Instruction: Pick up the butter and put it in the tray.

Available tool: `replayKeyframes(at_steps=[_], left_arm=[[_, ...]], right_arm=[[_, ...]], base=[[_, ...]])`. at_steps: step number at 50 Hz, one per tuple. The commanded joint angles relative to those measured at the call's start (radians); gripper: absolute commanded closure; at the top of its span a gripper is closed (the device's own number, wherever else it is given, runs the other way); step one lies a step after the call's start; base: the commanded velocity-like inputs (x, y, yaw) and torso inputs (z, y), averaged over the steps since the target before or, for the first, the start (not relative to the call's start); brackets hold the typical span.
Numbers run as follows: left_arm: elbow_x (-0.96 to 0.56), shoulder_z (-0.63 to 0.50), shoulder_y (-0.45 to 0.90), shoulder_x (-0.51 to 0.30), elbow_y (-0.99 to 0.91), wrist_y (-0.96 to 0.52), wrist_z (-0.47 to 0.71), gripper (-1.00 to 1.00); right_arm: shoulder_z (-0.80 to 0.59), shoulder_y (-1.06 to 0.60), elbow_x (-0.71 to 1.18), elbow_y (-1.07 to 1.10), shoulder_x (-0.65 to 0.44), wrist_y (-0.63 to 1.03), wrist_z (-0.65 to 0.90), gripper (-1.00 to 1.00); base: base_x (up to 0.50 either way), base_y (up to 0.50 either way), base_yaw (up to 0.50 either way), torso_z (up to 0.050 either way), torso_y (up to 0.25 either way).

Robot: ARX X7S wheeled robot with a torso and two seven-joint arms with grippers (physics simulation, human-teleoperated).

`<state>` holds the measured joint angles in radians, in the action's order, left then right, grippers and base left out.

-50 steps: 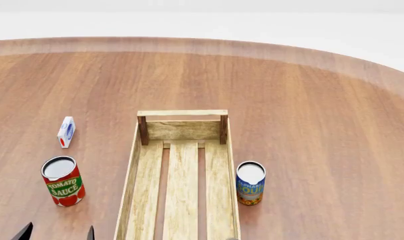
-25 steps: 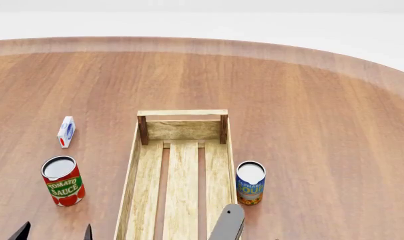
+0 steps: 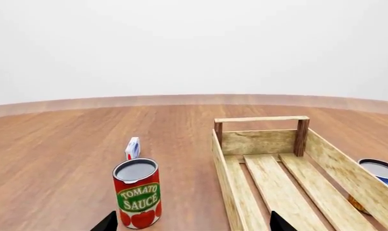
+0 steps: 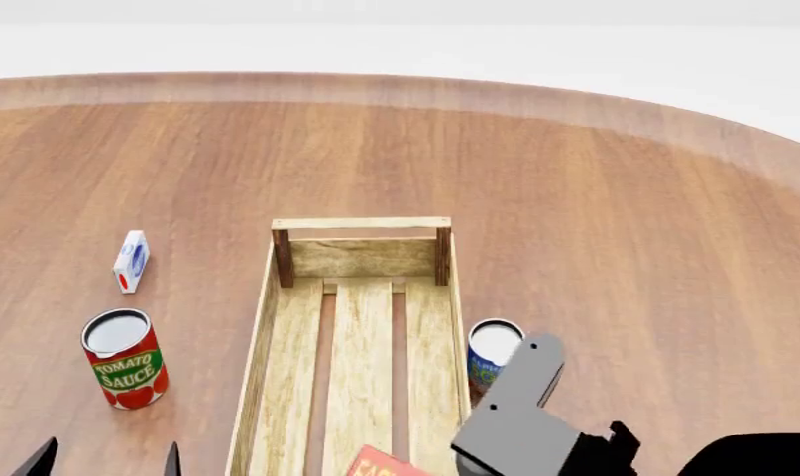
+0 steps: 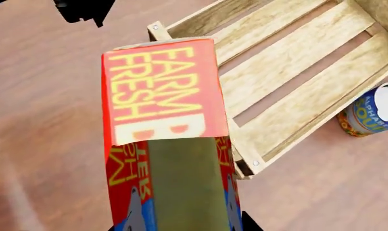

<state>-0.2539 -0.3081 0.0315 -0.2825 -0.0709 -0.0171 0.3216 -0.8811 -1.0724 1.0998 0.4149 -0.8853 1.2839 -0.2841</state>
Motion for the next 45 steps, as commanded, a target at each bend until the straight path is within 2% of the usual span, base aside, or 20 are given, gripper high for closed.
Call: replayKeyframes(at_steps=[1, 22, 26, 41, 45], left_arm=[[-0.003, -0.004, -0.001, -0.003, -0.004, -0.001, 0.003, -1.00], [-0.009, -0.010, 0.002, -0.010, -0.012, -0.007, 0.010, -1.00], [-0.006, -0.016, 0.002, -0.009, -0.009, -0.004, 0.009, -1.00], [-0.005, -0.021, -0.003, -0.016, -0.018, -0.002, 0.013, -1.00], [-0.005, -0.022, -0.004, -0.018, -0.019, -0.001, 0.015, -1.00]], right_arm=[[0.083, 0.002, -0.001, -0.129, 0.007, -0.048, 0.050, 1.00], [0.211, 0.036, -0.031, -0.330, 0.128, -0.210, 0.202, 1.00], [0.240, 0.040, -0.043, -0.397, 0.206, -0.269, 0.242, 1.00], [0.168, -0.042, -0.199, -0.692, 0.461, -0.412, 0.224, 1.00], [0.156, -0.052, -0.224, -0.743, 0.491, -0.439, 0.215, 1.00]], base=[[0.00, 0.00, 0.00, 0.000, 0.000], [0.00, 0.00, 0.00, 0.000, 0.000], [0.00, 0.00, 0.00, 0.000, 0.003], [0.00, 0.00, 0.00, 0.001, 0.001], [0.00, 0.00, 0.00, 0.000, 0.003]])
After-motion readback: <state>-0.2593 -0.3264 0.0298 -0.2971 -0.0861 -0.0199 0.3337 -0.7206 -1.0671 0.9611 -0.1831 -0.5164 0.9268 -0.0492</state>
